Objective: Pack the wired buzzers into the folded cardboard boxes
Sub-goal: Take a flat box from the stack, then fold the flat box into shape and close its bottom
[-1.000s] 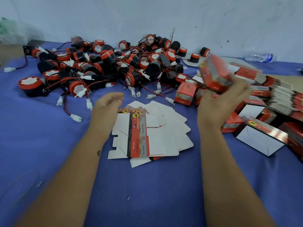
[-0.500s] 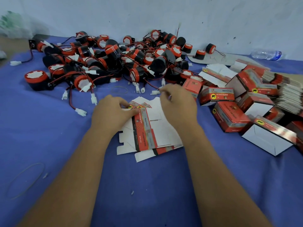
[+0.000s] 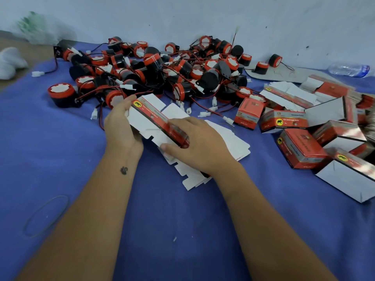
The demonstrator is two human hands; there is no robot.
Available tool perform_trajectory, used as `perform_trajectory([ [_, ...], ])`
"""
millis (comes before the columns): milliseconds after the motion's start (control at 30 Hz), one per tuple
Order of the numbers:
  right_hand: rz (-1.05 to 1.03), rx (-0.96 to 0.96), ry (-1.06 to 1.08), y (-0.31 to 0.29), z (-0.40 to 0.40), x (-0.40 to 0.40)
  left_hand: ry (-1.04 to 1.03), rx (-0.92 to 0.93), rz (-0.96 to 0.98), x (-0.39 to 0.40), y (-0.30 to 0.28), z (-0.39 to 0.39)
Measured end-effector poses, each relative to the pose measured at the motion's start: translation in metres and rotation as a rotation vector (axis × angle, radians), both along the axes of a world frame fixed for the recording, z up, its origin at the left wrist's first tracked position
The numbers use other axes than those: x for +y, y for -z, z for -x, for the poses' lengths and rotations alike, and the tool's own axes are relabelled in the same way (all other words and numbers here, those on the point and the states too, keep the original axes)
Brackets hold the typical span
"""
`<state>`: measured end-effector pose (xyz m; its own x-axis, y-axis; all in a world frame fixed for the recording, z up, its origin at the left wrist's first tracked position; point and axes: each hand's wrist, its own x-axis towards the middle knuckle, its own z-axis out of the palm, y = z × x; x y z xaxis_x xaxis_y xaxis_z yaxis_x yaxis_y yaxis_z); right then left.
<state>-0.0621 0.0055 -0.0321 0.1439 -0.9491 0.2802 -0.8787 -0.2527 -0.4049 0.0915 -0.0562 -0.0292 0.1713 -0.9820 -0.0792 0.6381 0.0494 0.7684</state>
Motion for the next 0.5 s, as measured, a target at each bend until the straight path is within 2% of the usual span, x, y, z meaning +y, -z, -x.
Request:
perform_trajectory([
  [167, 0.026, 0.001, 0.0, -0.003, 0.0, 0.002, 0.027, -0.04, 0.038, 0.003, 0.0, 0.0],
  [267, 0.036, -0.105, 0.039, -0.004, -0.003, 0.003, 0.033, -0.064, 0.07, 0.003, -0.001, 0.0],
  [367, 0.126, -0.063, 0.147, -0.008, -0.004, 0.002, 0.026, -0.204, 0.129, 0.005, -0.001, 0.003],
  [433, 0.188, -0.016, 0.216, -0.009, -0.004, 0.001, 0.053, -0.324, 0.233, 0.01, 0.0, 0.006],
  [500, 0.243, -0.137, 0.279, -0.009, -0.005, 0.0, 0.07, -0.495, 0.41, 0.014, 0.0, 0.008],
])
